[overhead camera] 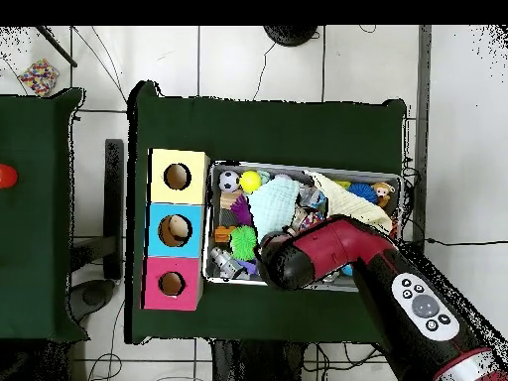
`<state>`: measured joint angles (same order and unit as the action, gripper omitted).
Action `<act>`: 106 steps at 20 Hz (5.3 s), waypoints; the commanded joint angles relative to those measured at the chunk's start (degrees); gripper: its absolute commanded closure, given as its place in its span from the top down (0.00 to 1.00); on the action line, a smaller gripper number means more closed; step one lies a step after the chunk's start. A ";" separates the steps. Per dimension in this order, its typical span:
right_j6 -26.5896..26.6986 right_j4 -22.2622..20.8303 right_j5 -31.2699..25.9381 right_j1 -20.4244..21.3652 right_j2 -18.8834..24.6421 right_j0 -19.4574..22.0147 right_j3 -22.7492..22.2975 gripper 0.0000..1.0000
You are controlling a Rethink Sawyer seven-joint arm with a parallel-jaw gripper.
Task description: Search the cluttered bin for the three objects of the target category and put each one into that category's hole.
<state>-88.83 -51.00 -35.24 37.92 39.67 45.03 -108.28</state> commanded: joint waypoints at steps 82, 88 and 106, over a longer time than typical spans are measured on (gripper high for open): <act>19.63 1.93 -8.89 -10.56 6.10 0.89 17.18 1.00; 23.88 1.70 -10.98 -12.99 6.83 0.89 21.07 1.00; 20.30 2.67 -17.09 -12.62 2.09 -0.53 21.35 1.00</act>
<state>-84.70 -48.10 -43.29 26.74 44.76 44.42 -90.38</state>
